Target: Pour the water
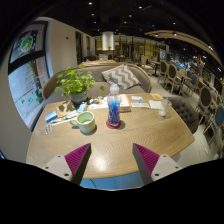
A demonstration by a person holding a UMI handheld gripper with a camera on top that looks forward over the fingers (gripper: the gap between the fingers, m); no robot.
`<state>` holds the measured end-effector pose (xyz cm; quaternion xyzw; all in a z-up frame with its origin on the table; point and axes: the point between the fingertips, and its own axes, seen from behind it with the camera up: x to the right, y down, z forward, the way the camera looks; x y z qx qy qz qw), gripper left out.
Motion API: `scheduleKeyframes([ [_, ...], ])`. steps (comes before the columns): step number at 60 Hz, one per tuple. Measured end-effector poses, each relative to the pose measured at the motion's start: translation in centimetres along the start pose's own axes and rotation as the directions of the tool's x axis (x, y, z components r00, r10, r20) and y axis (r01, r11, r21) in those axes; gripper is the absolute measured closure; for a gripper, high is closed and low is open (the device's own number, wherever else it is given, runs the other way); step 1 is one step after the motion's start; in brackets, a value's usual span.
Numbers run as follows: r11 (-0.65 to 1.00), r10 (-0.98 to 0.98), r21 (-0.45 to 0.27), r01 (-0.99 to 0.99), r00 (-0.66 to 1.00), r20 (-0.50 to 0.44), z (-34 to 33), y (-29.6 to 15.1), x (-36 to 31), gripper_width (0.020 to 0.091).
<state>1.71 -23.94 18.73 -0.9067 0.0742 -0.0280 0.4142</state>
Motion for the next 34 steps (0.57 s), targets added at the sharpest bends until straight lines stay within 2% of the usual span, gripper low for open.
scheduleKeyframes([
  [14,1.000,0.000,0.002,0.000,1.000,-0.003,-2.0,1.4,0.7,0.0254],
  [34,0.998,-0.065,0.027,0.065,0.998,-0.007,-2.5,0.6,1.1,0.0247],
])
